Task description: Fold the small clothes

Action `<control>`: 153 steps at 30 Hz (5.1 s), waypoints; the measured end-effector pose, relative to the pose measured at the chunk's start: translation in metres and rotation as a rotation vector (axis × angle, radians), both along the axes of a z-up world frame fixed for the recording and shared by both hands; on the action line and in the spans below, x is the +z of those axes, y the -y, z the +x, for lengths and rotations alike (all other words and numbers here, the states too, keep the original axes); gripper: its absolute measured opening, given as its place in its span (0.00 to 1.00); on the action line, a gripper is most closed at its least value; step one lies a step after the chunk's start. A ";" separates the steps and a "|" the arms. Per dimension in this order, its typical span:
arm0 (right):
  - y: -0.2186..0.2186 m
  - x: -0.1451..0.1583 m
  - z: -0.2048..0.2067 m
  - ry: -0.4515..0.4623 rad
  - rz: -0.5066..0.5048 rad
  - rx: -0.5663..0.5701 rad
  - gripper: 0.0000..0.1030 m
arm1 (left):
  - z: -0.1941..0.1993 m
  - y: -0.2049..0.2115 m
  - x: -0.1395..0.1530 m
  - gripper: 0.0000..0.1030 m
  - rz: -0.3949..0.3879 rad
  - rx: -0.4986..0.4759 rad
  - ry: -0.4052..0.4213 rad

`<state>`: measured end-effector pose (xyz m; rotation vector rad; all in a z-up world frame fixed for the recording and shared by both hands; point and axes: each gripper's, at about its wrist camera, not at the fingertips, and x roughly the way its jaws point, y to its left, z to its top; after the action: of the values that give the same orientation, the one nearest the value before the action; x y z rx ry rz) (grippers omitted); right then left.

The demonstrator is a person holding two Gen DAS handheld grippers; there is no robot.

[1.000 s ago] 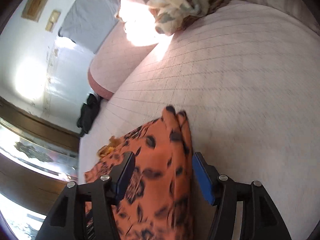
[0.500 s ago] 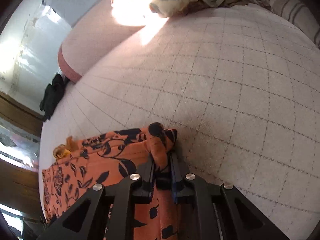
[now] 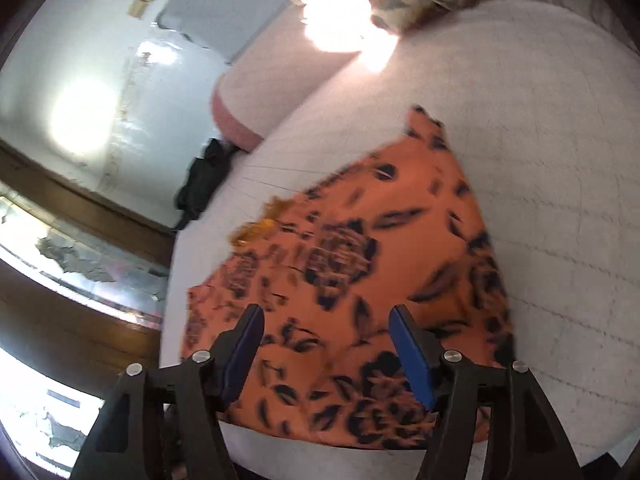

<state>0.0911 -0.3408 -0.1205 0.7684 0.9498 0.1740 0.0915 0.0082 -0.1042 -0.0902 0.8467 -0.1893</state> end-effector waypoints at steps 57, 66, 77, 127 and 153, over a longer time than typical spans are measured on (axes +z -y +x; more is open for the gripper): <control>-0.057 -0.020 -0.019 -0.010 0.101 0.135 0.70 | -0.033 -0.114 0.033 0.88 -0.078 0.304 -0.046; -0.055 -0.019 -0.016 -0.012 0.140 0.139 0.70 | 0.011 -0.052 0.036 0.88 -0.008 0.146 0.002; 0.011 -0.023 0.090 -0.033 0.222 0.027 0.73 | 0.020 -0.029 -0.010 0.90 0.140 0.085 -0.077; 0.007 -0.040 -0.069 -0.038 0.267 -0.312 0.74 | 0.007 -0.041 0.010 0.93 0.016 0.132 -0.012; 0.020 -0.039 -0.055 0.046 0.215 -0.281 0.70 | 0.007 -0.005 0.001 0.93 0.140 0.083 -0.027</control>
<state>0.0361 -0.3608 -0.1598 1.0828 0.7772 0.0482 0.0985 0.0132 -0.1030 0.0032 0.8795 -0.0512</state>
